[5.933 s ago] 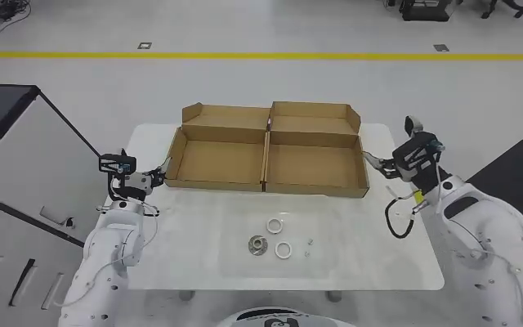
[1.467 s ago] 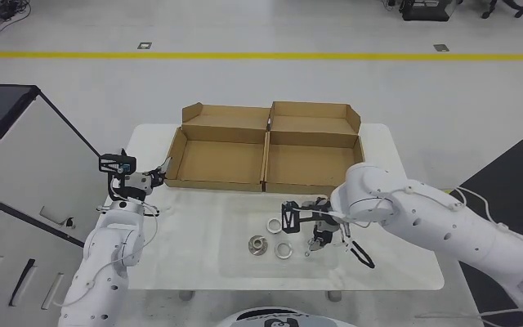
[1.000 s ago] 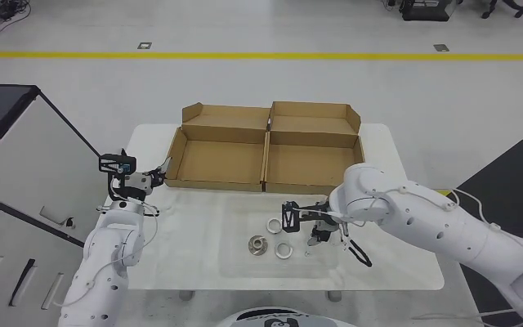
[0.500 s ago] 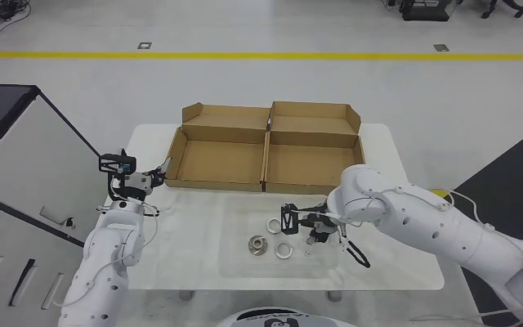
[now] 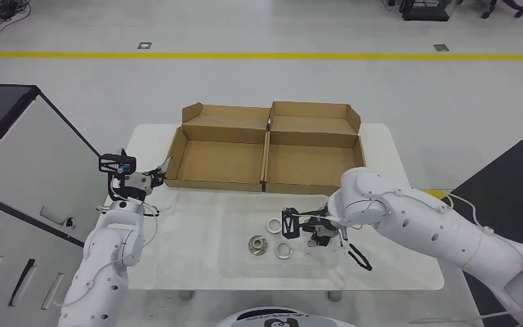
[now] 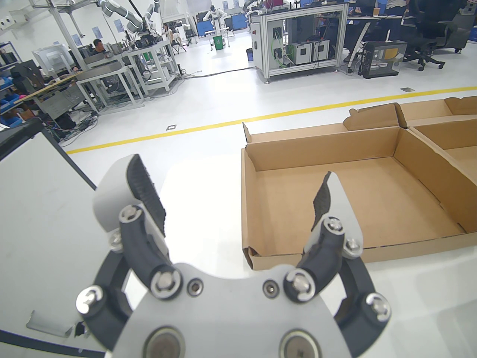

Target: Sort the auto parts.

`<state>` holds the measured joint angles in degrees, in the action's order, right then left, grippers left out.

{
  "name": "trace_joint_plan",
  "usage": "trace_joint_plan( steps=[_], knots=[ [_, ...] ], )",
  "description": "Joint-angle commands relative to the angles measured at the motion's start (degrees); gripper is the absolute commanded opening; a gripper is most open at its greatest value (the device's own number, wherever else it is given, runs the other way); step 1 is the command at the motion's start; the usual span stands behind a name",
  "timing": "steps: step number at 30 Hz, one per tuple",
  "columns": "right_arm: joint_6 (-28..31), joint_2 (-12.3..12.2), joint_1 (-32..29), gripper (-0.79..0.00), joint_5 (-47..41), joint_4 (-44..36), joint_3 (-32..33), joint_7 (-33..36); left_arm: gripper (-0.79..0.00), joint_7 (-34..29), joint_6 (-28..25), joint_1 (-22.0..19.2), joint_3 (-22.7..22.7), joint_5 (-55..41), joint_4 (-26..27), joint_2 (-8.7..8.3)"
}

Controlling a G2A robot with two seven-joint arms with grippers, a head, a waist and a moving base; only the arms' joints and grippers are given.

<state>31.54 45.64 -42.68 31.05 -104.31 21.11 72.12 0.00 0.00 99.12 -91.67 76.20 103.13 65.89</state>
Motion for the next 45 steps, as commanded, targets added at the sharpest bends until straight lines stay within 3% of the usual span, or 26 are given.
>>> trace_joint_plan(
  steps=[1, 11, 12, 15, 31, 45],
  knots=[
    [0.18, 0.04, -0.12, -0.493, 0.13, 0.18, 0.12, -0.09, 0.0, 0.0, 0.0, 0.0, 0.0, 0.0, 0.0, 0.0],
    [0.71, 0.37, -0.71, -0.539, -0.14, 0.79, 0.39, -0.09, 0.0, 0.0, 0.0, 0.0, 0.0, 0.0, 0.0, 0.0],
    [0.73, 0.38, -0.74, -0.566, -0.14, 0.78, 0.36, -0.11, 0.0, 0.0, 0.0, 0.0, 0.0, 0.0, 0.0, 0.0],
    [0.68, 0.47, -0.78, -0.779, -0.11, 0.87, 0.33, -0.06, 0.0, 0.0, 0.0, 0.0, 0.0, 0.0, 0.0, 0.0],
    [0.48, -0.02, 0.33, -0.785, -3.08, -1.59, 1.89, 0.14, 0.0, 0.0, 0.0, 0.0, 0.0, 0.0, 0.0, 0.0],
    [1.56, -3.89, -0.92, -0.785, -10.2, -5.36, 10.41, -1.85, 0.0, 0.0, 0.0, 0.0, 0.0, 0.0, 0.0, 0.0]
  ],
)
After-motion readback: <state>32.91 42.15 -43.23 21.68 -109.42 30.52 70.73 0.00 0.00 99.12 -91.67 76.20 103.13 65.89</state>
